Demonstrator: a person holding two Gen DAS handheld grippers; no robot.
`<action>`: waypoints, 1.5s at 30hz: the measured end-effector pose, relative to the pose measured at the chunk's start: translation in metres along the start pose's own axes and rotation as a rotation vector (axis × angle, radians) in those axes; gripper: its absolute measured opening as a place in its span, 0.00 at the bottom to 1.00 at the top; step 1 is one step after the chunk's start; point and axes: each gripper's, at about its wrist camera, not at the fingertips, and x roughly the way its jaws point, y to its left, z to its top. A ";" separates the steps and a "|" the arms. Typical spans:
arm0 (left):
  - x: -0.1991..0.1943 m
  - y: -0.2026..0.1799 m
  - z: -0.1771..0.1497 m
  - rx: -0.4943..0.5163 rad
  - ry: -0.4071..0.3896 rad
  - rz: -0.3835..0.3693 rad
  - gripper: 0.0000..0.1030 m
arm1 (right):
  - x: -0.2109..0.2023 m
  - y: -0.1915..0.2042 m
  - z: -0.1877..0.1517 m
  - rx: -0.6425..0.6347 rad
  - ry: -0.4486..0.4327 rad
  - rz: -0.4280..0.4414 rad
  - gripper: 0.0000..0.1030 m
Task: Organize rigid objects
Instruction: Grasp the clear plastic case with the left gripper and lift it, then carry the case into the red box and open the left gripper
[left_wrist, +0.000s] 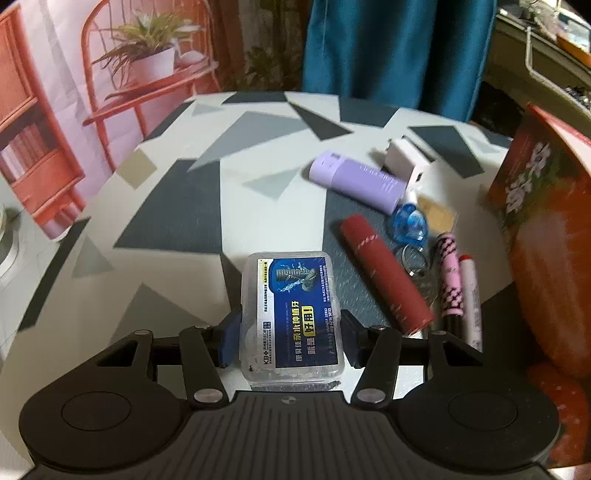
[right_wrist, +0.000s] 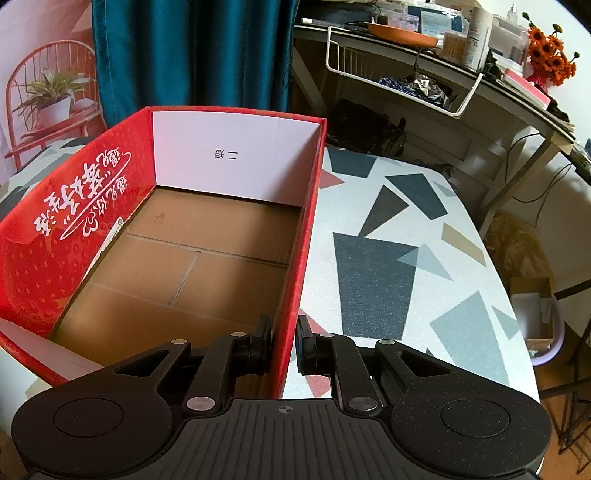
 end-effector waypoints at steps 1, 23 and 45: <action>-0.003 0.000 0.003 0.009 -0.010 -0.007 0.55 | 0.000 0.000 0.000 0.000 0.000 0.000 0.12; -0.074 -0.181 0.060 0.537 -0.248 -0.483 0.56 | 0.001 0.000 0.000 -0.008 0.007 -0.001 0.12; -0.077 -0.114 0.080 0.396 -0.305 -0.417 0.73 | 0.001 -0.003 -0.001 0.006 -0.009 0.027 0.13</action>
